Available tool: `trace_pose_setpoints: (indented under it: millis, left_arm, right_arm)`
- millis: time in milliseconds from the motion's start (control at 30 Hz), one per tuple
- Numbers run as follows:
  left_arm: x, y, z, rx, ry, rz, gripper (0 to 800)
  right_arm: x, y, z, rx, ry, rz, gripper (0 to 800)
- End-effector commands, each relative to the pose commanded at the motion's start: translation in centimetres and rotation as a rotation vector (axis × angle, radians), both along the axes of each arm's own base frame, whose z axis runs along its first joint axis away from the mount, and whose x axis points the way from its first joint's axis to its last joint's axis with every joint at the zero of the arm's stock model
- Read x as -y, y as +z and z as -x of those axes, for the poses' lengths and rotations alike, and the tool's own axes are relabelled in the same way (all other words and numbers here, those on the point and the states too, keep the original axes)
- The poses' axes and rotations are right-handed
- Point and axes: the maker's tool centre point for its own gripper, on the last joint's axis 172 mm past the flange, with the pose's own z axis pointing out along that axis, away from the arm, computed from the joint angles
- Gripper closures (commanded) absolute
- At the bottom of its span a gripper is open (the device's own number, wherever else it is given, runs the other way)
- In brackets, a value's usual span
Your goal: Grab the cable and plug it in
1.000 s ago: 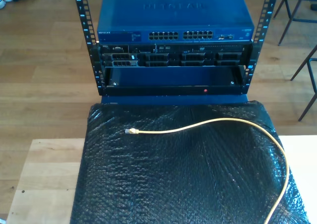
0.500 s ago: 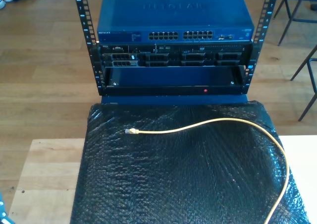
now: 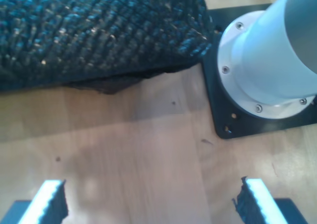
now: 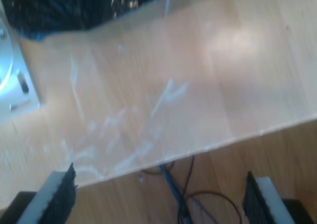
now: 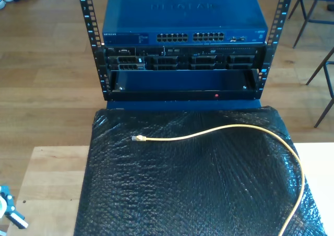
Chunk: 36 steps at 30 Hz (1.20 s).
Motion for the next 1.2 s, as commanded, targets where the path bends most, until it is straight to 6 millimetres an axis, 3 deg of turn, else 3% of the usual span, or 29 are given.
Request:
trace_pose_setpoints:
  millis: [233, 433, 867, 1200]
  left_arm:
    - [1.2, 0.4, -1.0, -0.021, -0.012, -0.025, 1]
    - [3.4, 0.7, -2.2, -0.026, -0.010, -0.015, 1]
    - [7.6, 1.7, -4.7, -0.021, -0.002, 0.008, 1]
    - [8.0, 1.9, -5.9, -0.051, 0.021, 0.002, 0]
  right_arm:
    - [-4.8, 1.6, -3.7, 0.066, 0.009, -0.077, 1]
    - [-8.8, 2.4, -5.5, 0.102, 0.034, -0.156, 2]
    - [-13.6, 3.4, -9.2, 0.079, 0.114, -0.178, 2]
    - [-18.2, 3.0, -13.5, 0.146, 0.147, -0.166, 1]
